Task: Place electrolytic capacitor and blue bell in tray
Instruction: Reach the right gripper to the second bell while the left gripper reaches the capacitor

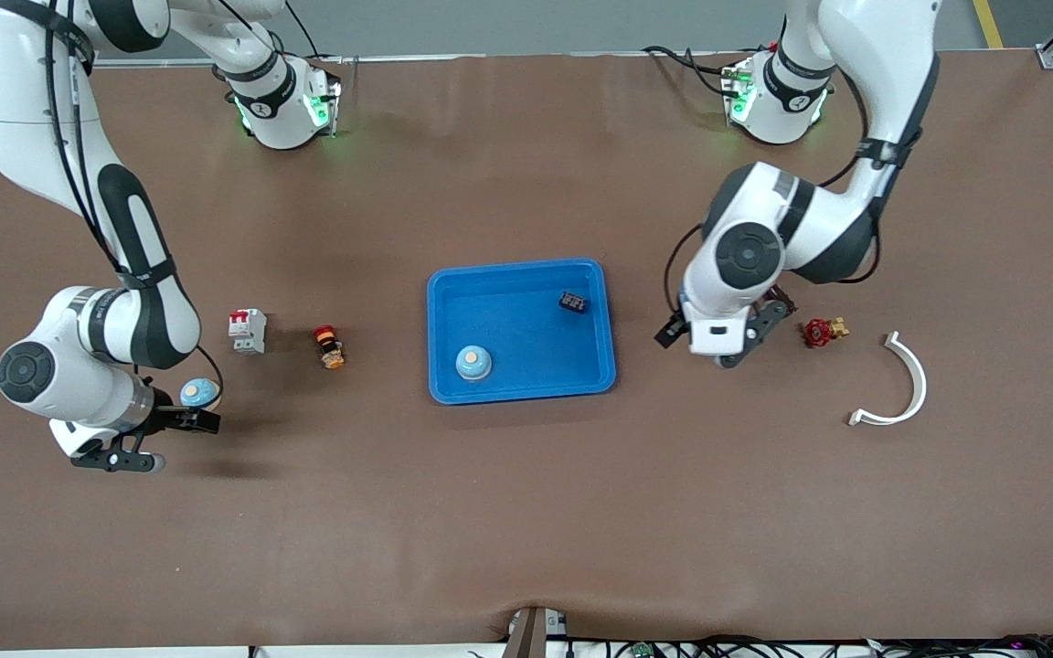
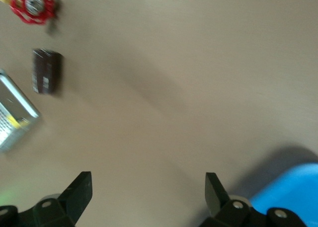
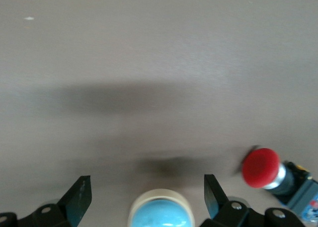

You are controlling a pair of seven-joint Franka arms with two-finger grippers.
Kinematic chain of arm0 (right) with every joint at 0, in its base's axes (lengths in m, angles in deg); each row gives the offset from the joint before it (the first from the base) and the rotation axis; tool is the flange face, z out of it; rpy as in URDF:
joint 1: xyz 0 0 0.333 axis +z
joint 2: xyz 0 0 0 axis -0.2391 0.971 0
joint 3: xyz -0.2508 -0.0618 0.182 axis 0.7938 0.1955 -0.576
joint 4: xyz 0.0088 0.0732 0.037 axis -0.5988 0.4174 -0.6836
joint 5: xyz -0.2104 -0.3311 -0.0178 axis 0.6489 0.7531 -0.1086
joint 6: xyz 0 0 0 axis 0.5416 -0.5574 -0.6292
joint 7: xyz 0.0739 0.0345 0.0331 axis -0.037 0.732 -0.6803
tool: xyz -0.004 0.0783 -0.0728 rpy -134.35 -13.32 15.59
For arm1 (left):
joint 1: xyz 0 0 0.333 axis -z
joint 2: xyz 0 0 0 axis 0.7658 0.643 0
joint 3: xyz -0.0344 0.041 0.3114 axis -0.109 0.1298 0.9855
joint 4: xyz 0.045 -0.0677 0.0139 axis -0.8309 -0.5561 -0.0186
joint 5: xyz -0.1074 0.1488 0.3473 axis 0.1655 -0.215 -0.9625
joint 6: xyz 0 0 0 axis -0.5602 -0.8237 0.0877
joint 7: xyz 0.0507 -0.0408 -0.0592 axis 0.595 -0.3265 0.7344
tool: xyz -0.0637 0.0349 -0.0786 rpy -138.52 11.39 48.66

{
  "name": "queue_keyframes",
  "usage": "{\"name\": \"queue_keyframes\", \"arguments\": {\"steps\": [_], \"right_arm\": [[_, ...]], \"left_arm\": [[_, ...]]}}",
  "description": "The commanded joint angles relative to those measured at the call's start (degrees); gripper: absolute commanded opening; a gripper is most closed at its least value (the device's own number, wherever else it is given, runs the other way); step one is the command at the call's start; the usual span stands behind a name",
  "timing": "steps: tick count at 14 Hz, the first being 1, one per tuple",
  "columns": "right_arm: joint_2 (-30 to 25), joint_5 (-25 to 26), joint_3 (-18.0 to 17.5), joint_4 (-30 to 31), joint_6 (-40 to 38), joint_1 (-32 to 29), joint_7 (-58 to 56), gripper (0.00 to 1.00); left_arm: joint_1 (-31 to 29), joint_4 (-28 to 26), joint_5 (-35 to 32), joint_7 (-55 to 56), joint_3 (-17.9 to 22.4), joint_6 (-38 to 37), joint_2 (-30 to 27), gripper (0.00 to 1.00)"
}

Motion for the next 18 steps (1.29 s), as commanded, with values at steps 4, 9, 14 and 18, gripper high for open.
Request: {"name": "queue_keyframes", "arguments": {"steps": [4, 9, 14, 18], "right_arm": [[-4.7, 0.2, -1.2, 9.6, 6.6, -1.5, -1.4, 1.00], [-7.1, 0.1, -1.3, 15.6, 10.6, -1.4, -1.3, 1.00], [-7.0, 0.1, -1.3, 16.1, 11.5, -1.4, -1.3, 1.00], [-7.0, 0.1, -1.3, 16.2, 11.4, -1.4, -1.2, 1.00]], "left_arm": [[-6.9, -14.5, -9.3, -6.9, -0.8, 5.7, -5.8, 1.00], [-12.9, -21.4, -13.9, -9.4, -0.8, 15.6, -5.5, 0.77], [-14.4, -23.4, -16.1, -9.4, -0.8, 17.8, -4.7, 0.71], [-15.6, -23.7, -17.7, -9.4, -0.8, 18.5, -3.1, 0.68]]}}
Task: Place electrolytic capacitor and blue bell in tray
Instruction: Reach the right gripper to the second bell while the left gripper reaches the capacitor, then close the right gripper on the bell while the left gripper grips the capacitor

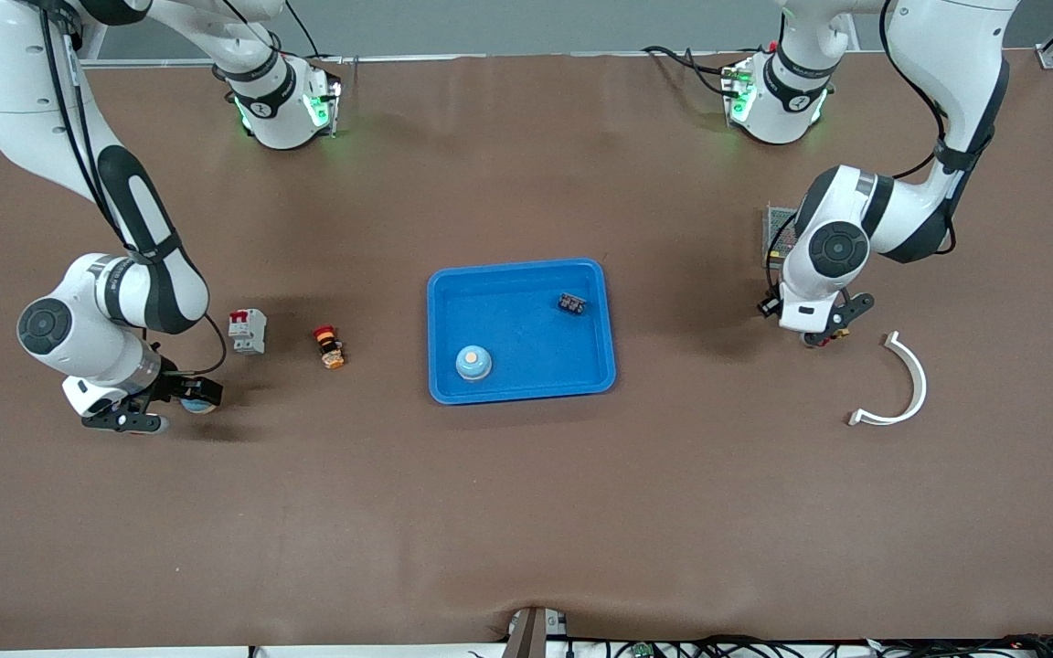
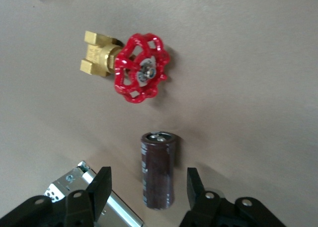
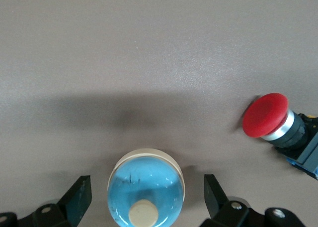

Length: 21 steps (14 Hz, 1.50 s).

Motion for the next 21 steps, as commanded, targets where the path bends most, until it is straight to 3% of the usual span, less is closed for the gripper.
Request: {"name": "queue_keyframes", "arguments": {"steps": [1, 3, 4, 7, 8, 14, 18, 21], "right_arm": [[-1.8, 0.1, -0.7, 1.9, 0.3, -0.9, -0.5, 0.99], [-1.9, 0.1, -0.7, 1.9, 0.1, -0.8, -0.5, 0.84], [-1.9, 0.1, -0.7, 1.9, 0.1, -0.9, -0.5, 0.72], [-1.9, 0.1, -0.7, 1.9, -0.1, -0.8, -0.5, 0.13], [-2.1, 0.1, -0.8, 2.0, -0.4, -0.7, -0.5, 0.00], [-8.4, -0.4, -1.2, 1.9, -8.5, 2.9, 0.3, 0.00], [-12.5, -0.7, -1.4, 1.7, -13.6, 7.5, 8.4, 0.00], [-14.5, -0.9, -1.5, 1.8, -15.6, 12.0, 17.9, 0.00]], "left_arm": [[-1.3, -0.8, -1.4, 0.0, -0.7, 1.5, 0.5, 0.65], [-1.3, -0.8, -1.4, 0.0, -0.7, 1.5, 1.1, 0.61], [-1.4, -0.8, -1.4, 0.0, -0.7, 1.6, 1.3, 0.57], [-1.4, -0.5, -1.3, 0.1, -0.7, 2.1, 2.5, 0.51], [-1.3, -0.5, -1.4, 0.1, -0.7, 2.9, 3.0, 0.49], [-1.1, -0.2, -0.9, 1.3, -1.1, 3.0, 2.5, 0.00], [-1.0, 1.5, -0.4, 2.8, -2.0, 2.5, 1.6, 0.00], [-0.9, 4.7, 1.4, 7.0, -4.8, 2.5, 2.2, 0.00]]}}
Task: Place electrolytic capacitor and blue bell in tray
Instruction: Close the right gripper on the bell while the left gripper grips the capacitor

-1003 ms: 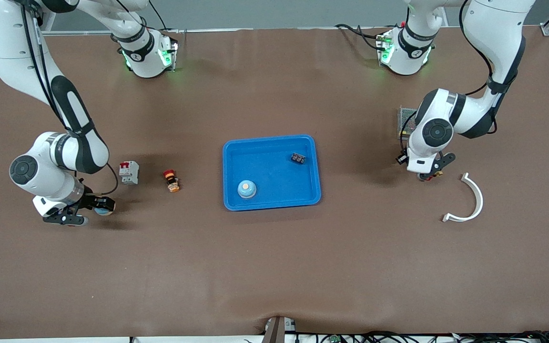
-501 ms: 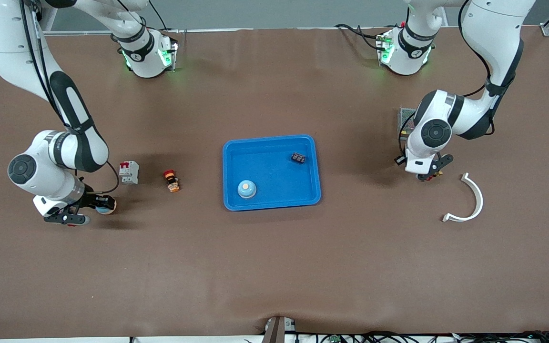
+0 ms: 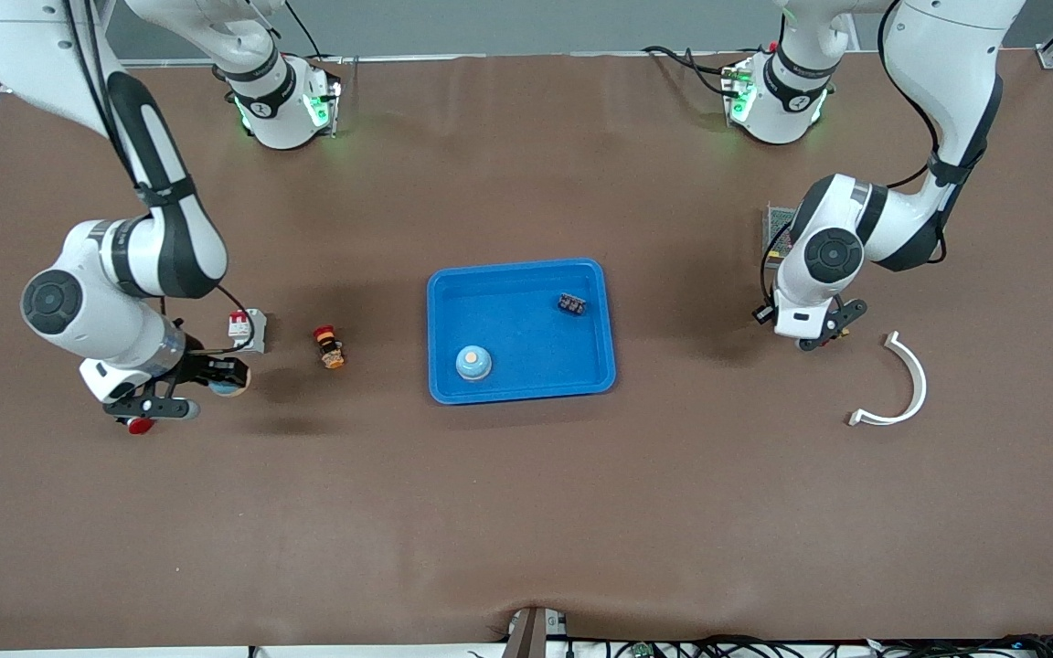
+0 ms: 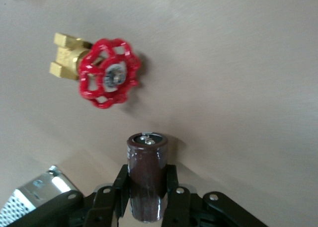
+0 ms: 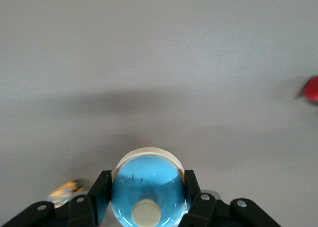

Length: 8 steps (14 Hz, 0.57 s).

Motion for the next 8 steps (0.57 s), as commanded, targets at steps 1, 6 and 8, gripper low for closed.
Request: {"name": "queue_keyframes", "arguments": {"steps": [1, 6, 8], "right_arm": [[-2.9, -0.7, 0.1, 1.6, -1.3, 4.4, 9.1, 0.00], [-4.2, -0.7, 0.0, 2.9, -0.8, 12.7, 25.2, 0.00], [-4.5, -0.7, 0.1, 3.0, -0.7, 16.4, 31.5, 0.00]], "left_arm": [[-0.1, 3.0, 1.9, 4.0, -3.0, -0.4, -0.1, 0.00], [0.4, 11.2, 4.9, 10.5, -7.3, -4.5, 2.8, 0.00], [0.4, 14.2, 5.1, 11.5, -9.2, -5.6, 3.4, 0.00]]}}
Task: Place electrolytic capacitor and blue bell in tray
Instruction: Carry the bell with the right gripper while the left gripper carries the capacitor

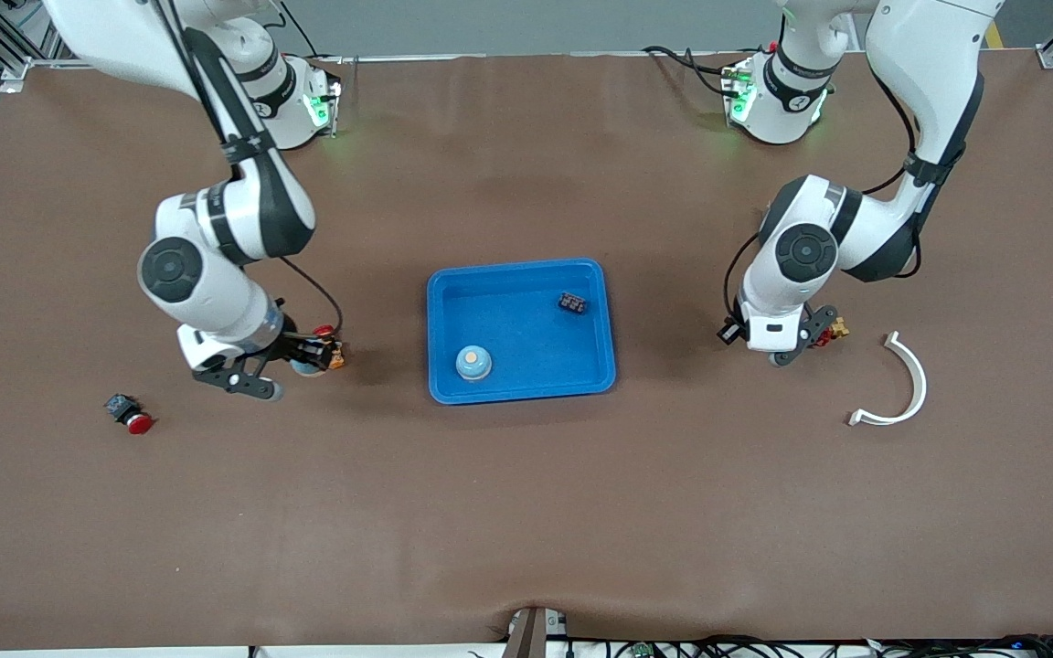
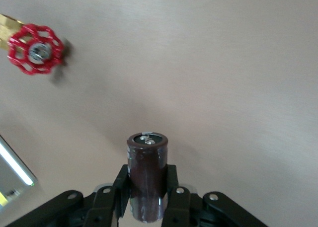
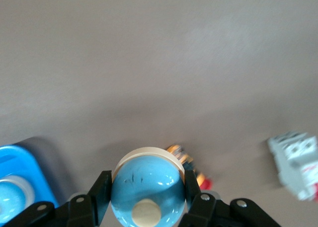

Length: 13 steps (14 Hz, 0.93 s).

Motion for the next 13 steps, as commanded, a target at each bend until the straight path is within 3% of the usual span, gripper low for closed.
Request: {"name": "queue_keyframes", "arguments": {"steps": [1, 6, 13], "right_arm": [[-2.4, -0.6, 0.6, 2.4, 0.4, 4.8, 8.9, 0.00], [-1.8, -0.6, 0.6, 2.9, 2.7, 13.2, 22.7, 0.00], [1.2, -0.6, 0.7, 5.3, 11.6, 21.5, 34.8, 0.00]], "left_arm": [[0.0, 5.7, 2.2, 1.4, -2.5, -2.7, 1.9, 0.00], [4.2, 11.8, 4.4, 6.4, -3.0, -2.9, 5.7, 0.00], [10.2, 20.1, 3.9, 14.0, -2.9, -2.9, 11.9, 0.00]]}}
